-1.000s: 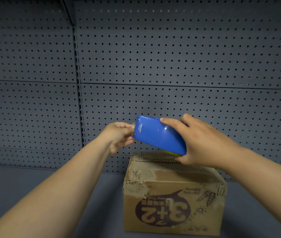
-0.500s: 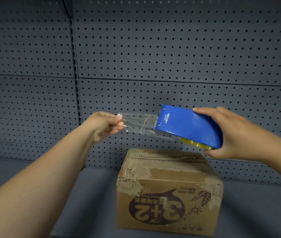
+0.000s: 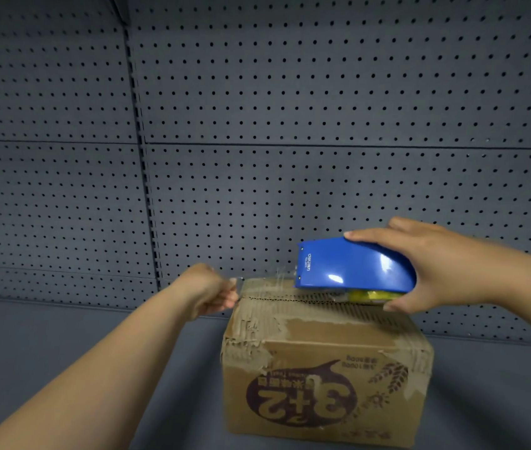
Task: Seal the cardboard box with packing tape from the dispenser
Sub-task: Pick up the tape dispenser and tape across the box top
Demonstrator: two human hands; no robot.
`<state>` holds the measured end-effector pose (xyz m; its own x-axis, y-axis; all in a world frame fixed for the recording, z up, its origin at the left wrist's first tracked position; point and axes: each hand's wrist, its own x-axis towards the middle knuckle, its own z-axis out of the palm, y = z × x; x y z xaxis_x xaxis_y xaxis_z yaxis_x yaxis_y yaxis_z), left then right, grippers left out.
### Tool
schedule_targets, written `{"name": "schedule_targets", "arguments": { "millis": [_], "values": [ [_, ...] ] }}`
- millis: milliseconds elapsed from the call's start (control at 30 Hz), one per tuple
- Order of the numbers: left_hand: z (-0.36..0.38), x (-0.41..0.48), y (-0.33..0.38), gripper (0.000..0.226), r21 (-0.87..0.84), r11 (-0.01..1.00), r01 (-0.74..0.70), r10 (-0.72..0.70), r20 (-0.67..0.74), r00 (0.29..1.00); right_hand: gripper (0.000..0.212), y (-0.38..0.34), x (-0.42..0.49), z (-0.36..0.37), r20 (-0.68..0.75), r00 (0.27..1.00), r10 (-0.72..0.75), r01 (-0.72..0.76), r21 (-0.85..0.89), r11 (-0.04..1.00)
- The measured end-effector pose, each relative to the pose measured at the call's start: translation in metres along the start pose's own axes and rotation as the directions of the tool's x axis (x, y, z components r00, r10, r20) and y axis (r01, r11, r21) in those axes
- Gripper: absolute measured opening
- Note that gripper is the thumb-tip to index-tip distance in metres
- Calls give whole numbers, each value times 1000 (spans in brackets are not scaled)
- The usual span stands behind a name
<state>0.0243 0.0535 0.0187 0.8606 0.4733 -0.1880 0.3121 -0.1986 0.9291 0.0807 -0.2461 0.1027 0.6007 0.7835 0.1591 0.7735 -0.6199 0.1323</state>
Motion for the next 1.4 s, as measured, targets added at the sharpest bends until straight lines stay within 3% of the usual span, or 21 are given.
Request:
{"name": "schedule_targets", "arguments": {
  "millis": [267,433,567,633,733,767,833,900,967,1000,1100,1300,1400],
  "values": [
    [5,-2,-11,30,241,970,45,-40,-25,999,96,-6,12,7,78,997,-5,7,-20,1000],
    [17,4,-27,49,266,963,-35,56,-70,996,94,-8,17,9,99,995,0,3,-31,1000],
    [18,4,-25,46,272,962,-15,32,-57,998,93,-7,23,11,91,996,-14,16,-28,999],
    [16,4,-24,34,434,899,52,-46,-23,999,92,-5,26,10,90,996,-17,19,-24,1000],
    [10,6,-30,25,735,663,138,-223,18,975,92,-3,32,9,100,995,-30,32,-17,999],
    [7,8,-28,27,803,583,127,-210,-2,978,92,-2,34,8,101,994,-37,39,-21,999],
    [1,12,-16,31,872,485,65,16,-83,996,92,-2,37,7,111,993,-47,50,-25,998],
    [4,10,5,27,811,578,-86,336,-140,931,92,-3,40,5,137,989,-54,57,-20,998],
    [23,6,22,39,690,671,-271,471,-115,874,91,-3,44,4,150,986,-66,67,0,998],
    [36,5,25,45,674,667,-317,459,-36,888,90,-2,45,3,153,985,-75,73,17,997],
    [69,11,13,51,775,561,-291,247,178,952,82,1,50,1,159,982,-97,86,74,994],
    [75,7,-2,52,845,465,-264,145,221,964,58,12,54,13,29,989,-148,139,191,972],
    [74,6,-2,51,846,461,-267,143,227,963,67,22,50,23,55,986,-158,135,292,947]
  ]
}}
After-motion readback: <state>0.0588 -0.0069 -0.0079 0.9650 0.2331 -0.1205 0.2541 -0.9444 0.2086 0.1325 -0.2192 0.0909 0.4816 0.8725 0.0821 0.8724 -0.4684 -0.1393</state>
